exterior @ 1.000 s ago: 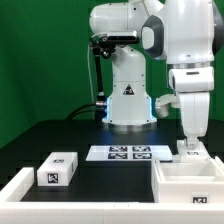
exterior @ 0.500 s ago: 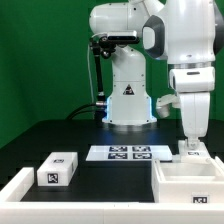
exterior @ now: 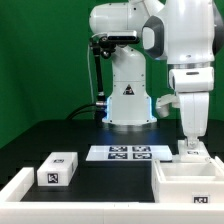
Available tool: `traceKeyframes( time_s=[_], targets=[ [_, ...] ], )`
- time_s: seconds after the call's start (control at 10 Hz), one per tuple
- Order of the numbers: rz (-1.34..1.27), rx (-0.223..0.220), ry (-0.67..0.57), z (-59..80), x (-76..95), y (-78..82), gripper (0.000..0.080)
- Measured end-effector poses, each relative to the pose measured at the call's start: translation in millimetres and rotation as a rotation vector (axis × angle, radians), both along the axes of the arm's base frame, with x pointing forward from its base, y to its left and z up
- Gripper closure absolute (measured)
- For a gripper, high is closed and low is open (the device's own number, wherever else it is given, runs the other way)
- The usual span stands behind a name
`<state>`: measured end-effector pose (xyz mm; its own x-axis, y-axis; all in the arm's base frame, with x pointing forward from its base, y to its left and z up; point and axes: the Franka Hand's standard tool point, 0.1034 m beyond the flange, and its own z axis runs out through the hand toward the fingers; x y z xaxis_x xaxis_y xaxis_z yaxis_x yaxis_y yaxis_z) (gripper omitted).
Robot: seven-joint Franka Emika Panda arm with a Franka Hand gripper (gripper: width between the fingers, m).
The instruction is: Assemble cabinet
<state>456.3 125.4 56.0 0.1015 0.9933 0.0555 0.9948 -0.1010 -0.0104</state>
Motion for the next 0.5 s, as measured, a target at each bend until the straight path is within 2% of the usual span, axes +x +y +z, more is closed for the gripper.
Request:
traceKeyframes(
  time_s=[0.5],
  targets=[
    [0.004, -0.001, 0.004, 1.2, 1.2, 1.9, 0.0737]
  ],
)
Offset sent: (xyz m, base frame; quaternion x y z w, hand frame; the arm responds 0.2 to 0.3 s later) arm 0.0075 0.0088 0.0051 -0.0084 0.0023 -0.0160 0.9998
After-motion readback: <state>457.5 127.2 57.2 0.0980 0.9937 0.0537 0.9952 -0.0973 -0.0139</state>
